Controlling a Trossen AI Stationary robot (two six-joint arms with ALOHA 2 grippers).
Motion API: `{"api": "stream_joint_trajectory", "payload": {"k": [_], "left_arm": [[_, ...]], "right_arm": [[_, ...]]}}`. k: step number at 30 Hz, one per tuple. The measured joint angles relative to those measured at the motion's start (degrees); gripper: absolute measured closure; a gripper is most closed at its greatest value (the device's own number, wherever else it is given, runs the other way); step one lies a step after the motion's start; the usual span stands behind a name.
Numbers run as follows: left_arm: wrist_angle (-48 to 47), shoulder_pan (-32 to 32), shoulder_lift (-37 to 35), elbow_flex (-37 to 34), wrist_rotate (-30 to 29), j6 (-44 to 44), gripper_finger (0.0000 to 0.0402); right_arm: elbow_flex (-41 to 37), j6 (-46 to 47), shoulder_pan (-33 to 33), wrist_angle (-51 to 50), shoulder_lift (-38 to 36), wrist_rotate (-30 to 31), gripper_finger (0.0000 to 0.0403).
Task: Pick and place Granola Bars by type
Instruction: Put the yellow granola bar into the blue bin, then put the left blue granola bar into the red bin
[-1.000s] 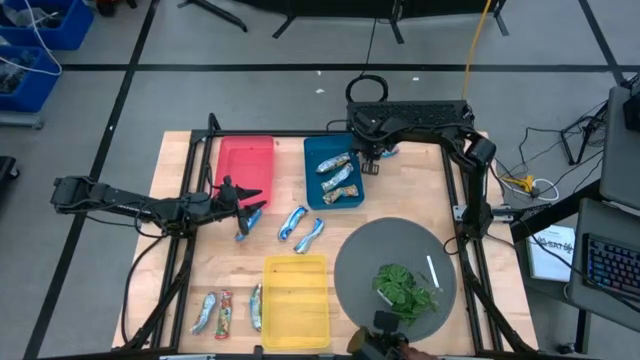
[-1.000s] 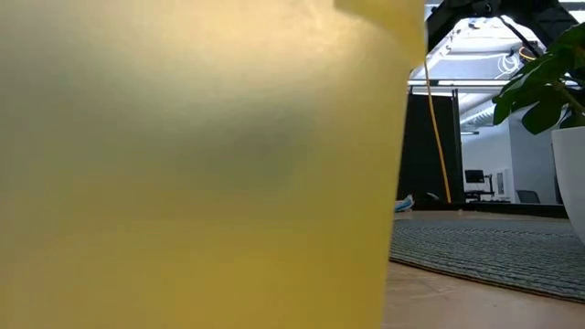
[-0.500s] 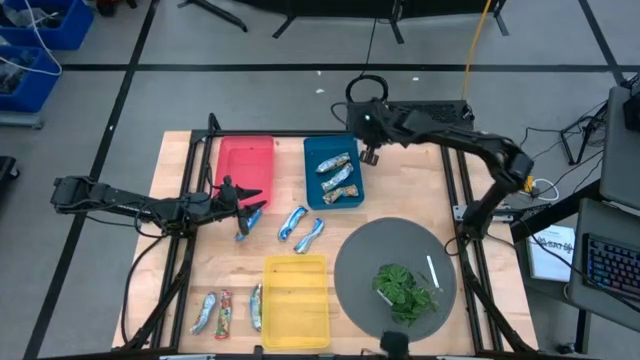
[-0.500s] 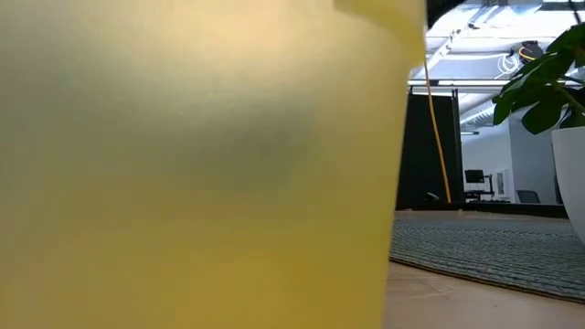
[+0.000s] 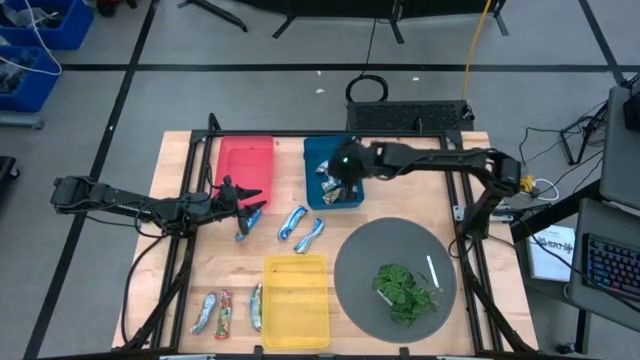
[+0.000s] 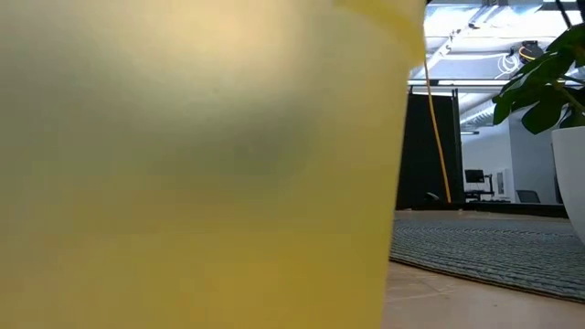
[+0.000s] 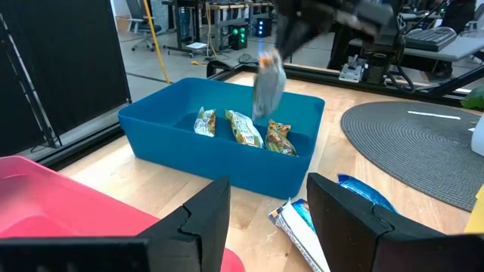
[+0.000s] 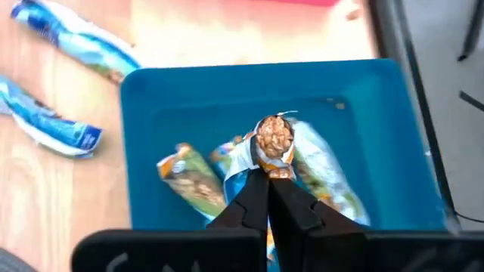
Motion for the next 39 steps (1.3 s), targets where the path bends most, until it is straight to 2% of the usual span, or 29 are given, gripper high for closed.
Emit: {"api": "stream_joint_trajectory", "payload": {"k": [8, 18, 23, 27, 32, 39], "left_arm": [[0.00, 0.00, 0.01, 0.01, 0.00, 0.00, 0.0222], [0.00, -0.02, 0.00, 0.01, 0.00, 0.00, 0.0222], [0.02, -0.02, 0.00, 0.01, 0.00, 0.00, 0.0222], [-0.01, -0.02, 0.01, 0.01, 0.00, 0.00, 0.0222], [0.00, -0.01, 0.00, 0.01, 0.00, 0.00, 0.0222], [-0.02, -0.02, 0.00, 0.01, 0.00, 0.00, 0.0222]], "right_arm": [[-0.02, 6.51, 1.45, -3.75, 4.80, 0.13, 0.0391], [-0.02, 10.68, 3.10, 1.07, 4.52, -0.03, 0.0291], [-0.66, 11.98, 3.85, 1.48, 0.94, -0.86, 0.0264], [-8.23, 11.96, 4.55, 8.79, -7.02, -1.71, 0.0264], [-26.32, 12.85, 4.36, 22.88, -22.73, -1.09, 0.0272], [-48.76, 15.30, 4.45, 33.93, -48.45, 6.85, 0.0271]]}}
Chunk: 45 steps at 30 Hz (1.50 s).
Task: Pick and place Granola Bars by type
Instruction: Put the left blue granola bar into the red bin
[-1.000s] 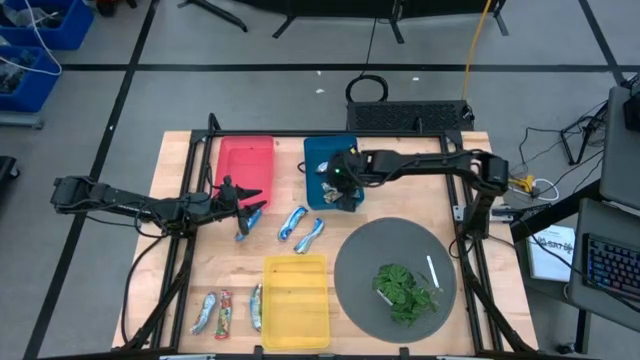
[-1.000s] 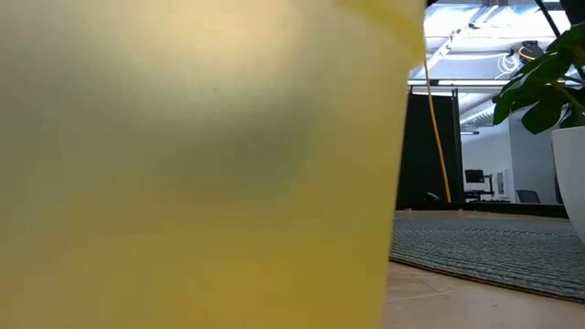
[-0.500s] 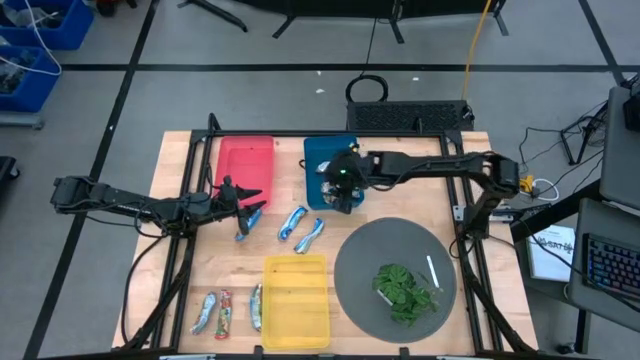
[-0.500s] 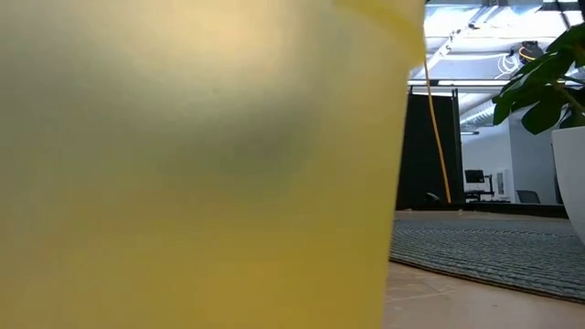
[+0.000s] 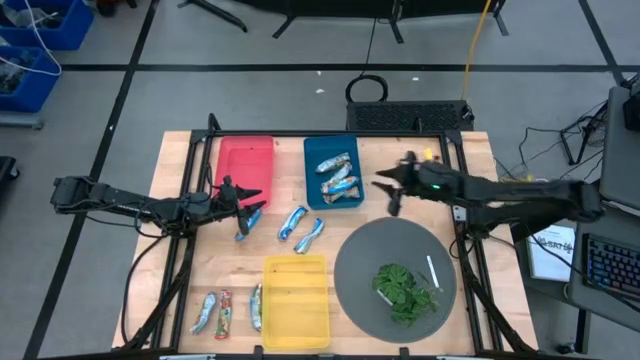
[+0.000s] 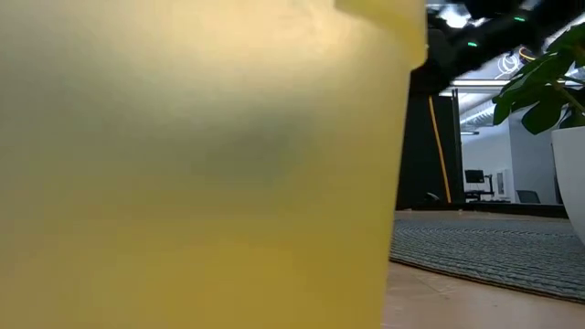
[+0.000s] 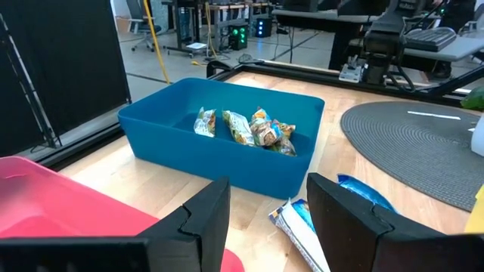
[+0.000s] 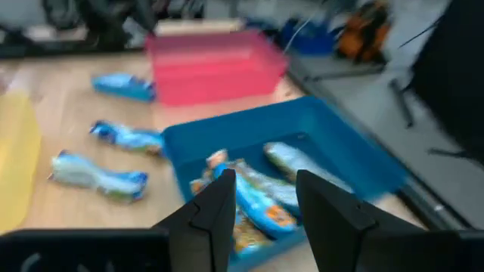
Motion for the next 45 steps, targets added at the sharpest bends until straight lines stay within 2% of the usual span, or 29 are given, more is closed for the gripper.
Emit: {"api": "stream_joint_trajectory", "payload": {"k": [6, 9, 16, 22, 29, 36, 41, 45], "left_arm": [[0.00, 0.00, 0.02, 0.00, 0.00, 0.00, 0.0222], [-0.04, 0.02, 0.01, 0.00, 0.00, 0.00, 0.0222], [0.00, 0.01, 0.02, 0.00, 0.00, 0.00, 0.0222], [0.02, 0.00, 0.00, 0.00, 0.00, 0.00, 0.0222], [0.07, 0.02, 0.02, 0.00, 0.00, -0.71, 0.0222], [0.09, 0.02, 0.02, 0.00, -0.01, -3.41, 0.0222], [-0.02, 0.02, 0.02, 0.00, -3.96, -3.90, 0.0222], [-1.24, 0.02, 0.13, 0.00, -0.25, -8.14, 0.0222]], "right_arm": [[-12.42, 1.69, 0.00, 0.76, -18.01, 5.45, 0.0275], [-17.57, 2.06, -0.02, 1.43, -25.09, 5.50, 0.0277], [-24.41, 2.08, -0.02, 2.10, -35.66, 5.41, 0.0278], [-27.45, 0.76, -0.02, 1.88, -39.14, 4.95, 0.0278], [-28.23, -1.08, 0.00, 2.08, -40.00, -2.24, 0.0278], [-28.33, -1.16, 0.00, 1.83, -39.97, -2.35, 0.0277], [-28.38, -1.18, 0.00, 1.83, -39.97, -2.35, 0.0279], [-28.40, -1.16, 0.00, 1.81, -39.97, -2.35, 0.0279]]}}
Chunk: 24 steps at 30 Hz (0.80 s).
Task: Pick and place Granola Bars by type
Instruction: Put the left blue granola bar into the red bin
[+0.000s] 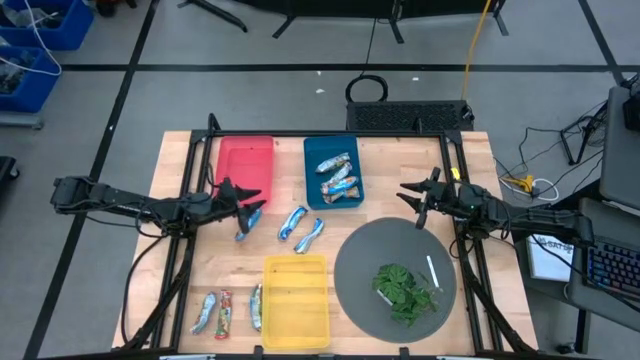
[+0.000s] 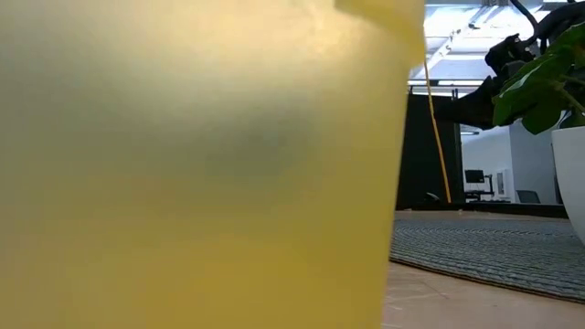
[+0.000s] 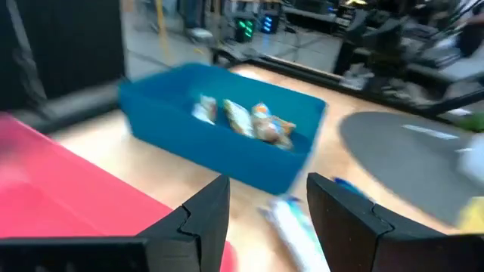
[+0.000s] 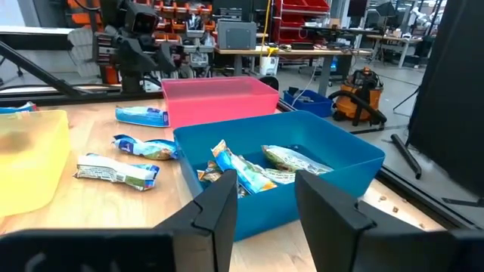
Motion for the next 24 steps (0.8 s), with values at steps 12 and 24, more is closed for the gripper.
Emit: {"api": "stream_joint_trajectory", "payload": {"k": [12, 24], "left_arm": [[-72.29, -2.10, 7.65, 30.19, 11.78, -35.91, 0.0222], [-85.36, -10.53, 25.04, 36.83, 20.29, -56.89, 0.0222]], "right_arm": [[-0.04, -0.02, 0.00, 0.00, 0.00, -0.02, 0.0278], [-0.09, 0.00, 0.00, 0.00, 0.02, 0.00, 0.0277]]}}
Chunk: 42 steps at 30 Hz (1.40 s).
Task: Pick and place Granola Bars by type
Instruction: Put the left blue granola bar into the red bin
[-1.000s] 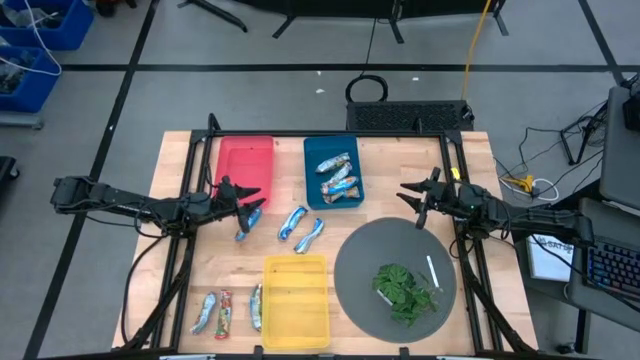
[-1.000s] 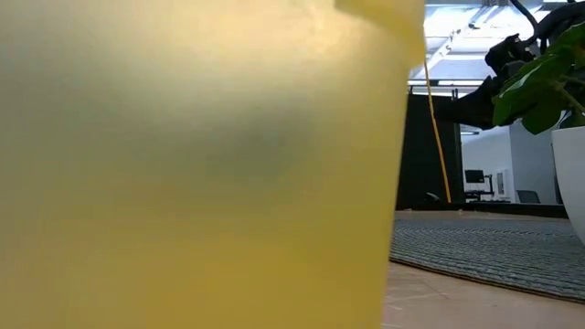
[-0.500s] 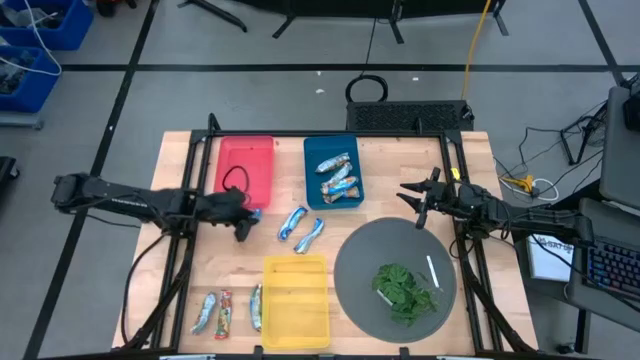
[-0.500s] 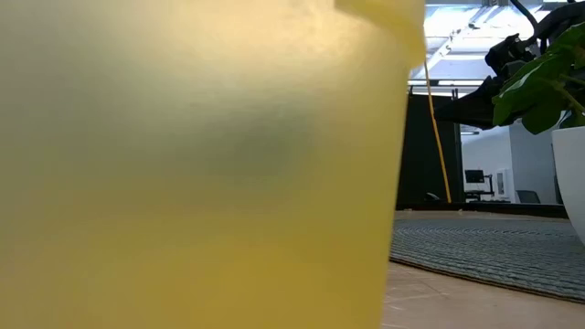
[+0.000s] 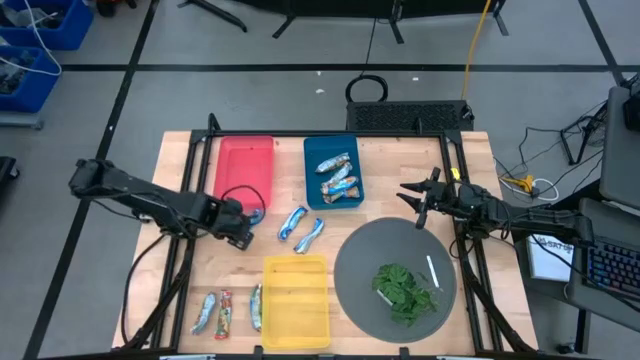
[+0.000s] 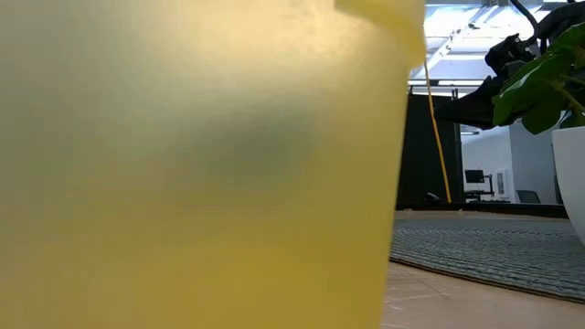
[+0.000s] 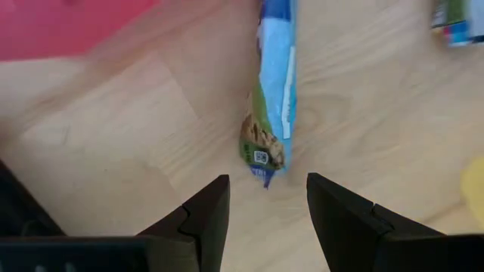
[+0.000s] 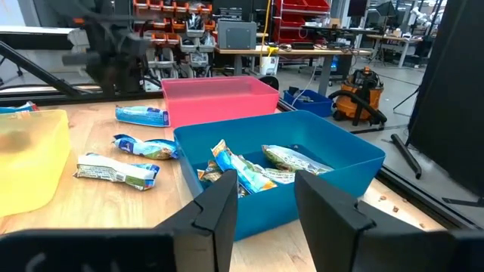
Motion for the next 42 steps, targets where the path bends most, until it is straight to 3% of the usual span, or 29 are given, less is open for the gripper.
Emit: {"api": "stream_joint_trajectory", "payload": {"k": [18, 21, 24, 30, 36, 40, 42], "left_arm": [[7.24, -1.23, 12.49, -0.07, -3.43, 3.32, 0.0228], [9.15, -2.51, 12.95, -0.09, -2.48, 3.52, 0.0276], [12.04, -4.17, 12.48, -0.09, -3.03, 3.11, 0.0367], [12.70, -7.97, 11.68, 4.12, -8.09, 3.56, 0.0393], [0.13, -8.73, 11.68, 16.68, -16.57, 10.46, 0.0394], [-19.99, -6.53, 11.61, 25.58, -28.24, 8.03, 0.0396], [-29.83, -3.64, 11.30, 27.64, -31.41, 4.26, 0.0396]], "right_arm": [[0.00, -0.02, 0.00, -0.02, 0.00, -0.02, 0.0277], [0.00, -0.01, 0.00, -0.02, 0.00, -0.02, 0.0277], [-0.01, -0.01, 0.00, -0.02, 0.00, -0.02, 0.0277], [0.00, 0.00, 0.00, -0.02, 0.00, -0.02, 0.0279], [0.00, -0.01, 0.00, -0.02, 0.00, -0.02, 0.0278], [0.00, 0.00, 0.00, -0.02, 0.00, -0.02, 0.0280], [-0.01, -0.01, -0.01, -0.02, 0.00, -0.02, 0.0279]]}}
